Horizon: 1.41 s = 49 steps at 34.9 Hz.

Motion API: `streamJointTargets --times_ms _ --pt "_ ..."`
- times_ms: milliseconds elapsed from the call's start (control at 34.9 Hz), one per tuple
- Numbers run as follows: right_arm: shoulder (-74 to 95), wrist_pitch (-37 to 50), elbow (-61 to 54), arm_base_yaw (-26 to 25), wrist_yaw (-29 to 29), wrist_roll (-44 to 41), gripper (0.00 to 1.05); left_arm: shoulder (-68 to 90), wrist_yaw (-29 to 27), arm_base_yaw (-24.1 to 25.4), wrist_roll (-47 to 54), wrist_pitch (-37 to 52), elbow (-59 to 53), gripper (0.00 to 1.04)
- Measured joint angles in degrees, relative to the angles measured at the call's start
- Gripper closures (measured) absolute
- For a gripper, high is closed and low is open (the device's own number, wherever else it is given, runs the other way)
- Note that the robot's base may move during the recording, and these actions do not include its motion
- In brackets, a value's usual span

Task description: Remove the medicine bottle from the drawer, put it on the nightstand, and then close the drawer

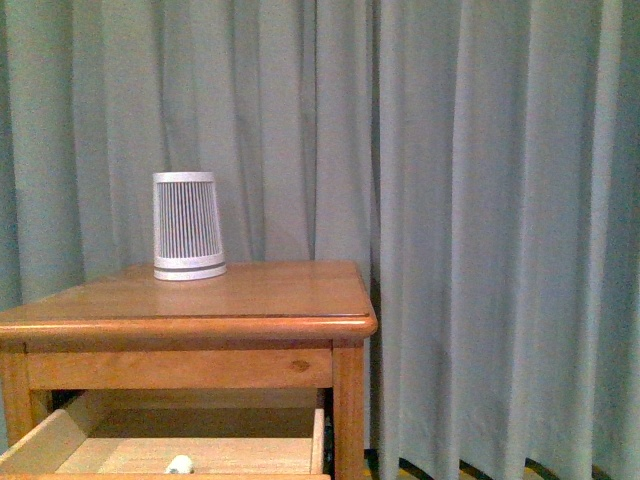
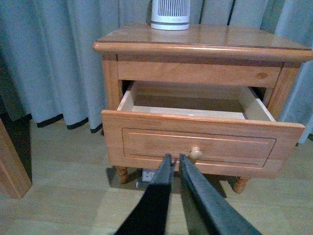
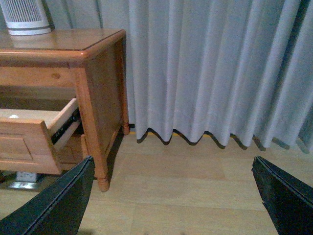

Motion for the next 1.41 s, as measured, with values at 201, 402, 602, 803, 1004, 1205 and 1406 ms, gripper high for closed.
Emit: streamJointTargets --times_ms 201,402,602,803,1004,1205,1406 --pt "0.00 0.00 0.00 0.00 0.00 0.00 0.07 0.00 0.00 0.00 0.00 0.00 0.00 0.59" --pt "0.00 0.00 0.00 0.00 0.13 0.00 0.07 0.00 0.09 0.00 0.02 0.00 0.00 0.23" --pt "-0.04 -0.02 0.00 0.00 0.13 0.00 0.07 -0.15 0.04 0.02 0.17 0.00 0.00 0.07" --pt "-0.02 0.00 0.00 -0.02 0.02 0.00 0.07 -0.17 0.04 0.02 0.15 -0.11 0.00 0.07" --pt "0.09 0.04 0.00 0.00 0.09 -0.02 0.07 -0.35 -0.02 0.04 0.17 -0.07 0.00 0.07" --pt "0.07 0.02 0.00 -0.02 -0.28 0.00 0.07 -0.26 -0.24 0.02 0.17 -0.09 -0.02 0.07" --pt "18.73 5.81 5.31 6.45 29.86 4.39 0.07 -0.26 -0.07 0.02 0.20 -0.09 -0.02 0.07"
